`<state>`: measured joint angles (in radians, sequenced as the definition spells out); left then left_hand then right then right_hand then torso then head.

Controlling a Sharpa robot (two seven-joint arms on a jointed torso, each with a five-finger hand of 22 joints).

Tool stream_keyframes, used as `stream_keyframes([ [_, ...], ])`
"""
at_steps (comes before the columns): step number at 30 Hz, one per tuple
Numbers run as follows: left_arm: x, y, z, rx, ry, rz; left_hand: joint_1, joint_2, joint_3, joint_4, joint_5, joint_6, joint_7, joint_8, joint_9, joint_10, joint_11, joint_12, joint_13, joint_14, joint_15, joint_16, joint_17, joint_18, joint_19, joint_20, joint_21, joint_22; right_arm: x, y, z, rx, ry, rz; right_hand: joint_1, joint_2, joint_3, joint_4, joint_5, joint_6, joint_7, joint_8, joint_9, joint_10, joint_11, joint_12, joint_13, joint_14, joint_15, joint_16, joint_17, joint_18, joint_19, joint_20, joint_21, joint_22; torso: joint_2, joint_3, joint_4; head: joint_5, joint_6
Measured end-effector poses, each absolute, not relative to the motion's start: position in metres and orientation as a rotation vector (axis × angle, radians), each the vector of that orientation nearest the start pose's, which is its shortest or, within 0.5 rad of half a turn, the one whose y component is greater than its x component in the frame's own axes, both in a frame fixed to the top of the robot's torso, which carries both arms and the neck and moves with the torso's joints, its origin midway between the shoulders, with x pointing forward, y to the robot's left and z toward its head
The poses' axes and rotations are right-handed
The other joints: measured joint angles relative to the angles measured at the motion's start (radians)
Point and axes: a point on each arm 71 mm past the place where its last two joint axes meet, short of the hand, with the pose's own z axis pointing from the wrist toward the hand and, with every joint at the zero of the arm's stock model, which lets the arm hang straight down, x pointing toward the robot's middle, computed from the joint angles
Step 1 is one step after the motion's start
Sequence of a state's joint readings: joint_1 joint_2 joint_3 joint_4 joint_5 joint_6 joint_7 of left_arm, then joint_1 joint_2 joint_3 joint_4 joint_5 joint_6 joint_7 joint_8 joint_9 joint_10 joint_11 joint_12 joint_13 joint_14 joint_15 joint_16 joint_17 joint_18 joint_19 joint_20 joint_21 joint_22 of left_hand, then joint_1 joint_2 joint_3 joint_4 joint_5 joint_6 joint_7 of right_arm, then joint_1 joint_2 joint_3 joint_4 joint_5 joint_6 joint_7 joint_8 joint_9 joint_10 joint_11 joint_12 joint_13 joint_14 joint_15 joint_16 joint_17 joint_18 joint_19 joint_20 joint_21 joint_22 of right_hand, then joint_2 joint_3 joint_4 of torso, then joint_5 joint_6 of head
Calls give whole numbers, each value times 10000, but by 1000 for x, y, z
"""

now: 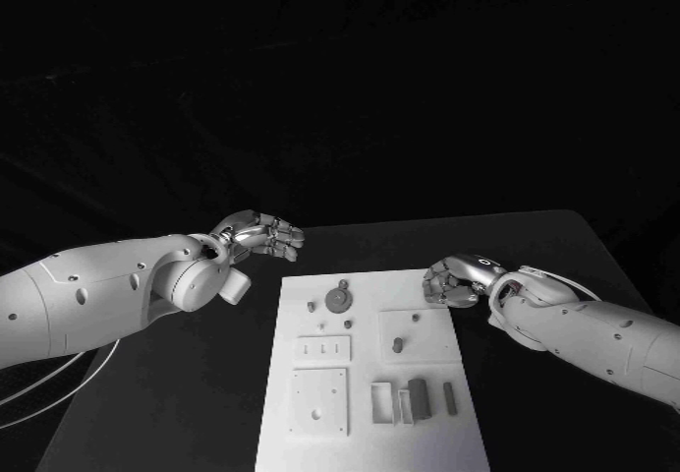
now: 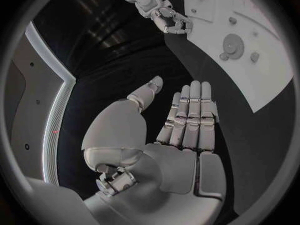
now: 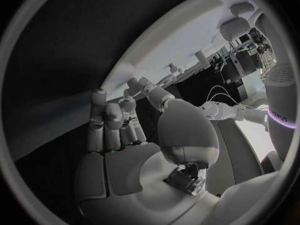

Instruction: Assemble the parts on the task board

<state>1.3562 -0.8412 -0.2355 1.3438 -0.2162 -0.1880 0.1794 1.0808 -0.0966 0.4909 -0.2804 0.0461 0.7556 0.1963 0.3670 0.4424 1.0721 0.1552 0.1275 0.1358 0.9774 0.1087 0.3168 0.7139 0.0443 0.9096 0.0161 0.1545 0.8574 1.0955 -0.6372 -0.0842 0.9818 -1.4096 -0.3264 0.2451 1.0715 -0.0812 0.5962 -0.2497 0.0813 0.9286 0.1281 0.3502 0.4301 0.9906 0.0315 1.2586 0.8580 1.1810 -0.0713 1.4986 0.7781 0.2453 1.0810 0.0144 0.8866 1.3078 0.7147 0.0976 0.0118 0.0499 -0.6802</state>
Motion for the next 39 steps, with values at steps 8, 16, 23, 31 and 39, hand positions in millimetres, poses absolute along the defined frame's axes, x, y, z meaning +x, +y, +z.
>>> stream_keyframes([
  [8,520,262,-190,-9115,17257,-12026,0,0,0,0,0,0,0,0,9,36,36,0,5,0,0,0,9,-1,0,0,0,-1,532,-245,-277,-2085,17203,6218,-40,39,-1,-1,0,82,-48,2,40,32,-31,39,-24,-22,-27,35,0,6,3,0,40,0,0,7,-3,0,-4],
  [16,520,263,-190,-9116,17256,-12011,0,0,0,0,0,0,0,0,8,36,36,1,8,0,0,0,15,0,0,0,0,1,532,-244,-276,-2064,17132,6215,-40,38,-1,-1,0,99,-52,22,53,59,-75,39,-25,-3,-71,35,-1,23,3,1,39,0,0,7,-1,-19,-3],
  [23,520,263,-190,-9105,17262,-11975,0,0,0,0,0,0,0,0,13,36,35,1,7,0,0,0,17,-1,2,-2,-40,7,531,-243,-275,-2054,17049,6248,-39,37,-1,-1,0,99,-51,41,60,31,-102,39,-34,-3,-70,35,-2,26,2,2,39,0,-1,6,2,-23,4],
  [31,524,260,-191,-9064,17307,-11897,0,0,-24,24,0,0,0,0,31,73,-2,1,19,39,19,0,39,-58,38,-38,-40,15,527,-237,-273,-2080,16935,6424,-56,53,-2,-2,0,132,-84,41,61,31,-102,39,-33,-3,-69,34,-3,31,2,3,39,0,3,1,-10,-44,12],
  [39,524,261,-192,-9081,17319,-11838,0,0,-32,32,0,0,0,0,33,78,-6,1,27,72,1,-40,50,-59,37,-37,-40,15,521,-227,-271,-2101,16857,6718,-82,78,-2,-2,-1,132,-83,39,64,32,-102,38,-42,-2,-65,34,-4,31,55,-16,39,0,2,-6,-10,-36,24],
])
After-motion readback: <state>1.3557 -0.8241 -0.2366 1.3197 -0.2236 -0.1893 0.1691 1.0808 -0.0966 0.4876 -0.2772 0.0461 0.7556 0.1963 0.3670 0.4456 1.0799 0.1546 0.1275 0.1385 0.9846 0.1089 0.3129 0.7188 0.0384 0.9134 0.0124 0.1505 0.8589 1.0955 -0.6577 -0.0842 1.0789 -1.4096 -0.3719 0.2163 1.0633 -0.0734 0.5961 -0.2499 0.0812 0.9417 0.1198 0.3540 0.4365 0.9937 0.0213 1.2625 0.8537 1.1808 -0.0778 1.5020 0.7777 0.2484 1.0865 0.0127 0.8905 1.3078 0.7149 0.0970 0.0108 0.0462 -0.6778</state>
